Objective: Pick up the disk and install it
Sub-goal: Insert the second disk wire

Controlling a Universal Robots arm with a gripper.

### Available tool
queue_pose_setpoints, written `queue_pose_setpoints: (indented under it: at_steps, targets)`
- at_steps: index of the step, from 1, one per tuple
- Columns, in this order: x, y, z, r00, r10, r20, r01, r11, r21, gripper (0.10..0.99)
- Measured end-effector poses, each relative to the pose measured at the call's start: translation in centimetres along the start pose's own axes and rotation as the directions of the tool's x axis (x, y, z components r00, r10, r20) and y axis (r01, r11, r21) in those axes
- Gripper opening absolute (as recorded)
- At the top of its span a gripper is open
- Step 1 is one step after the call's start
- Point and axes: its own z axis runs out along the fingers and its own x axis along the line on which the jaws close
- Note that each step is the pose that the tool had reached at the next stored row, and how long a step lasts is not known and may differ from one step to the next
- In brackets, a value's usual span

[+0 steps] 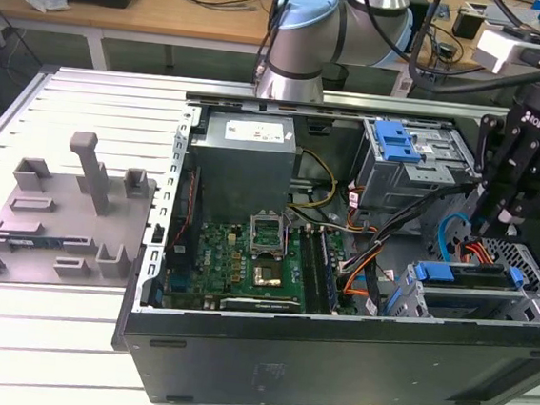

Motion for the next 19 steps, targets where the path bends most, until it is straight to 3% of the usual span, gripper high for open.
queue_pose_setpoints:
  at_steps: [3,13,19]
  targets:
    - [-0.22,0.12,0.04,1.0000,0.000,-0.0019,0.000,1.0000,0.000,0.302]
    - [-1.07,0.65,-0.06,0.9995,0.002,-0.0305,-0.002,1.0000,-0.001,0.302]
    - [-1.08,0.57,-0.06,0.9995,0.004,-0.0313,-0.004,1.0000,-0.002,0.302]
